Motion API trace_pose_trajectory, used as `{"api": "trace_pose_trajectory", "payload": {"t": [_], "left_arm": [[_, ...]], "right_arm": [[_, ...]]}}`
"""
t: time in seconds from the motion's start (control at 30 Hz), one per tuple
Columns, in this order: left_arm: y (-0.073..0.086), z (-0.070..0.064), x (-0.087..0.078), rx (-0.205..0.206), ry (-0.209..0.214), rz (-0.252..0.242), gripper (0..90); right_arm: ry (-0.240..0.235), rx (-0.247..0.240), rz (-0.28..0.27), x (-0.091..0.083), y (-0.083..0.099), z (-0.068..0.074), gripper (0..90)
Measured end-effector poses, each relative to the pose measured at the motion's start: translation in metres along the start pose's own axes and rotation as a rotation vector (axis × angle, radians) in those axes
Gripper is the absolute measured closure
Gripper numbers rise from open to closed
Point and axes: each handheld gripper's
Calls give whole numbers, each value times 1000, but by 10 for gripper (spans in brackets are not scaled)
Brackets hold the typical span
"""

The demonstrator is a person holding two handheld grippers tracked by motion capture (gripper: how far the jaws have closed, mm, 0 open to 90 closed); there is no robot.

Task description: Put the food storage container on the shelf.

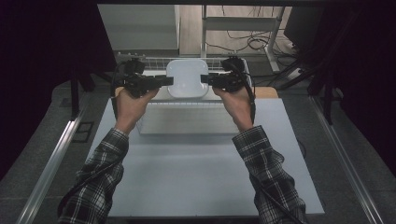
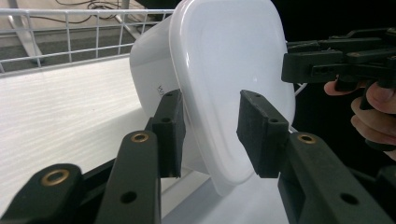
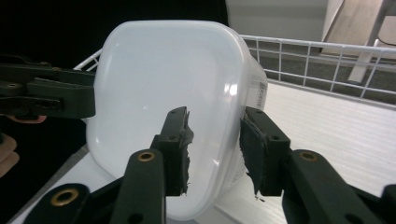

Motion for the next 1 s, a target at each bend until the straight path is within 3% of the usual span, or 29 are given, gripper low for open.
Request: {"api": "trace_pose_trajectory", "payload": {"t": [0.17, 0.43, 0.63, 0.8, 0.93, 1.0], "left_arm": [[-2, 2, 5, 3, -32, 23, 621], [-5, 7, 8, -9, -35, 28, 616], [-7, 10, 13, 0, -75, 29, 530], [-9, 14, 14, -8, -82, 23, 483], [-10, 16, 17, -4, -113, 4, 442], [-10, 15, 19, 8, -143, -5, 413]], "right_arm": [[14, 1, 5, 6, -2, 0, 581], [11, 2, 5, 11, -3, -2, 545], [79, -44, -8, 15, -3, 3, 477], [101, -34, -20, 19, -3, 1, 424], [118, -25, -31, 22, -3, 0, 406], [150, -29, -40, 26, -4, 1, 384]]}}
Point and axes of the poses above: each handheld gripper's, and its own axes: x roughly forward along the jaws, y roughly out of its underside, z roughly to its left, and after that the axes turned 15 degrees about y, right-handed
